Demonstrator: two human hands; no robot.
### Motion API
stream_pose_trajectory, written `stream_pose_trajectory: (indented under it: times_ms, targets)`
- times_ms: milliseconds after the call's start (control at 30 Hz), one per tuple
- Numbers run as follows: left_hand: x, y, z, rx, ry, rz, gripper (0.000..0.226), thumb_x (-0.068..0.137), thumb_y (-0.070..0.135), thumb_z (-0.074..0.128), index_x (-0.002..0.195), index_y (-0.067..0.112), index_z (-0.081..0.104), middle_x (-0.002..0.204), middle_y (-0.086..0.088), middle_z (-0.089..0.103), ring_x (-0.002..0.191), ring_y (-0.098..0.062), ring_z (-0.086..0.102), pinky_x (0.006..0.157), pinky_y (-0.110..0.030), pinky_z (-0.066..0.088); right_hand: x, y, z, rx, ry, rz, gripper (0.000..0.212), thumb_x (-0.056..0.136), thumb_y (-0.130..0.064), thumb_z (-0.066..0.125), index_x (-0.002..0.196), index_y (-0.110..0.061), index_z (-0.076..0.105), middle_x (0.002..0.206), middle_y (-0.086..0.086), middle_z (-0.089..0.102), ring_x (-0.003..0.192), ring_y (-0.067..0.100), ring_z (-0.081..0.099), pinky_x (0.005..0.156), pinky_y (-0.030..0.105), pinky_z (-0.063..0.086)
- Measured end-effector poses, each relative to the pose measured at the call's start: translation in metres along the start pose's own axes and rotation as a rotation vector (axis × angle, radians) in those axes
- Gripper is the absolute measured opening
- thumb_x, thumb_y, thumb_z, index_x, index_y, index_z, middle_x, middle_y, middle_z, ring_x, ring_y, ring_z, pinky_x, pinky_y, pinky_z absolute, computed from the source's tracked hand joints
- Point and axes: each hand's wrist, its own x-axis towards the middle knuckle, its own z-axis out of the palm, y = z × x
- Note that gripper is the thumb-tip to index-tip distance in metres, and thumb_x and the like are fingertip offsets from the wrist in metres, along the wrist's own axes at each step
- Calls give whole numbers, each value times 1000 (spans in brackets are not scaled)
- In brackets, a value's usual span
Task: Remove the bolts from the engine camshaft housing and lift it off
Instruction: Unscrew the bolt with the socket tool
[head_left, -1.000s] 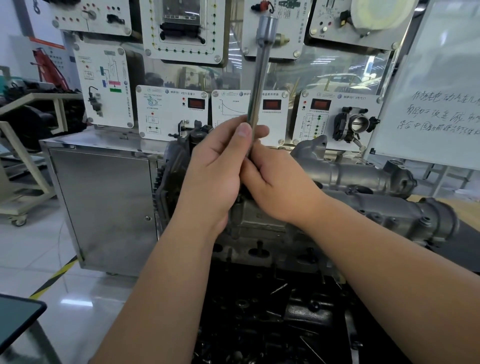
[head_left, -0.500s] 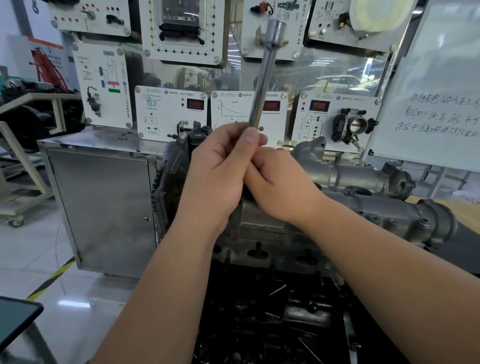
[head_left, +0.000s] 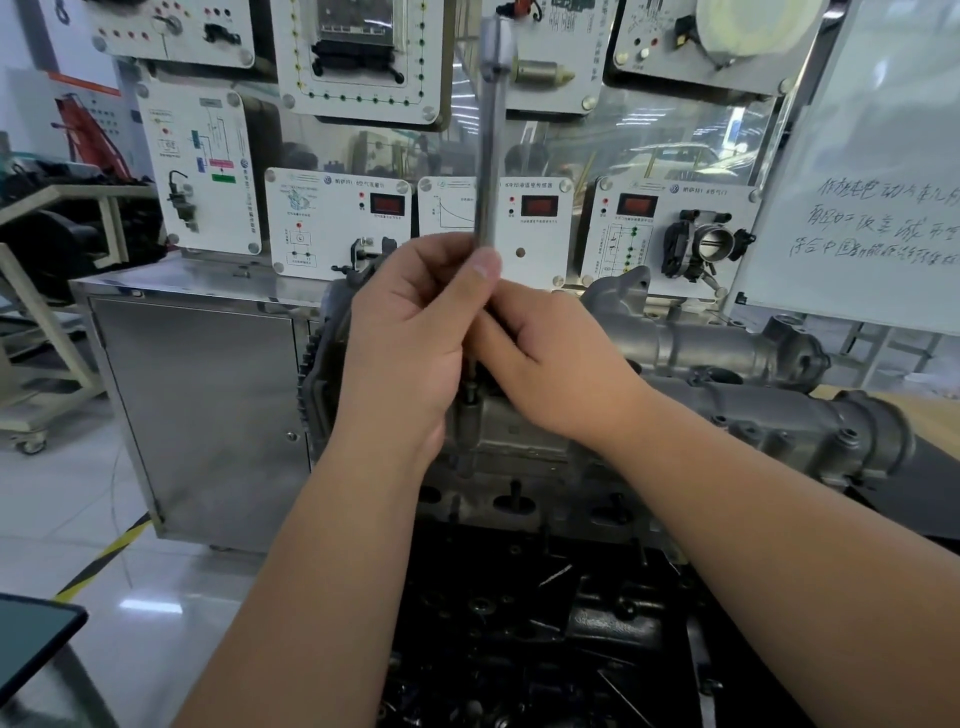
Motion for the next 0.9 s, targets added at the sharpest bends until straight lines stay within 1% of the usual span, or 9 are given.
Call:
stream_pose_trajectory:
  times_ms: [100, 233, 333, 433, 567, 633, 733, 833, 900]
  targets:
    - [-1, 0, 2, 8, -54, -30, 21, 101, 19, 53, 97, 23, 73, 89, 5, 77, 93, -8, 71, 86, -22, 55, 1, -2, 0, -16, -33, 13, 33, 106, -27, 43, 72, -27, 42, 60, -8, 50, 53, 8, 48, 53, 24, 36]
    - [-2, -1, 5, 45, -24, -4, 23, 102, 7, 55, 95, 17, 74, 83, 5, 76, 87, -7, 69, 82, -21, 54, 1, -4, 1, -22, -35, 2, 30, 99, -35, 36, 71, -27, 44, 61, -5, 53, 55, 11, 51, 54, 27, 38]
    - [-2, -1, 3, 0, 15, 42, 19, 94, 0, 65, 93, 18, 73, 84, 4, 77, 87, -11, 71, 84, -28, 57, 0, -1, 0, 3, -8, -11, 31, 98, -36, 43, 75, -17, 52, 63, -2, 57, 57, 10, 52, 54, 24, 39]
    - [-2, -1, 2, -22, 17, 62, 17, 86, -1, 71, 93, 15, 69, 83, 5, 76, 85, -11, 71, 82, -27, 57, -2, 1, 0, 16, 31, -34, 25, 99, -27, 53, 84, -8, 59, 68, 1, 63, 61, 11, 58, 55, 24, 44]
    - [-3, -2, 2, -9, -37, -1, 11, 92, 16, 64, 100, 18, 70, 91, 4, 77, 95, -11, 71, 89, -26, 56, -1, -1, 1, 11, 42, -14, 35, 103, -22, 48, 69, -21, 44, 55, -10, 47, 49, 6, 47, 49, 16, 33]
    - [-3, -2, 3, 18, -87, -26, 16, 98, 20, 56, 102, 22, 71, 92, 4, 77, 98, -9, 70, 90, -24, 54, 0, -2, 1, 6, -10, 0, 34, 104, -25, 43, 72, -16, 49, 59, -6, 51, 52, 7, 48, 51, 19, 33]
    - [-2, -2, 2, 35, -100, -12, 24, 103, 9, 53, 99, 22, 73, 86, 4, 76, 91, -7, 69, 85, -21, 53, 1, -2, 1, 16, -35, -14, 36, 102, -28, 40, 78, -10, 58, 65, 3, 58, 57, 13, 53, 54, 27, 40]
    - [-1, -1, 1, -7, -75, 26, 15, 94, 3, 63, 96, 16, 72, 82, 4, 76, 85, -9, 70, 82, -24, 56, 0, -1, 0, 38, 0, -39, 35, 100, -26, 45, 66, -21, 49, 55, -9, 49, 51, 5, 49, 49, 15, 33]
    - [-2, -2, 2, -31, -48, 68, 17, 85, 1, 70, 91, 17, 69, 81, 5, 76, 82, -9, 71, 79, -24, 57, 0, 1, 0, 17, 23, -63, 33, 99, -22, 49, 67, -17, 50, 54, -10, 47, 53, 8, 51, 48, 15, 33]
